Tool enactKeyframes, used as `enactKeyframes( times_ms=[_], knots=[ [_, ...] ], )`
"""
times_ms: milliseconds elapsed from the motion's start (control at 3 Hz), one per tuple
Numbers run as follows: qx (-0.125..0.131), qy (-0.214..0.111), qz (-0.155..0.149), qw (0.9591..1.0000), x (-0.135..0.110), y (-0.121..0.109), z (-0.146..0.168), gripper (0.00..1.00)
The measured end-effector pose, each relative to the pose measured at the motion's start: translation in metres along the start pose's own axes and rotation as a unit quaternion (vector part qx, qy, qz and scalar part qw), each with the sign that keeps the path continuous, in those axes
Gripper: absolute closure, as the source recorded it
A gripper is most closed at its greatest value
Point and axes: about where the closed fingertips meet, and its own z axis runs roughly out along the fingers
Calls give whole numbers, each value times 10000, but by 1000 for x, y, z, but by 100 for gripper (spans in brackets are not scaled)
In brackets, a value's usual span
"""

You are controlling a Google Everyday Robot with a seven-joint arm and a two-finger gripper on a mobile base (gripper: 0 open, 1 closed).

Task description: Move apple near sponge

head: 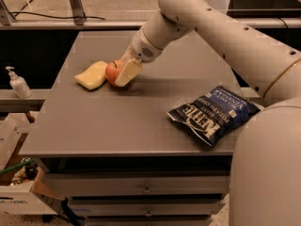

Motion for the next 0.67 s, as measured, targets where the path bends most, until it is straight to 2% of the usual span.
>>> enactKeyframes(
  times_ms=[667],
  knots=[
    [-62,72,9,10000,2,3,3,36]
  ],
)
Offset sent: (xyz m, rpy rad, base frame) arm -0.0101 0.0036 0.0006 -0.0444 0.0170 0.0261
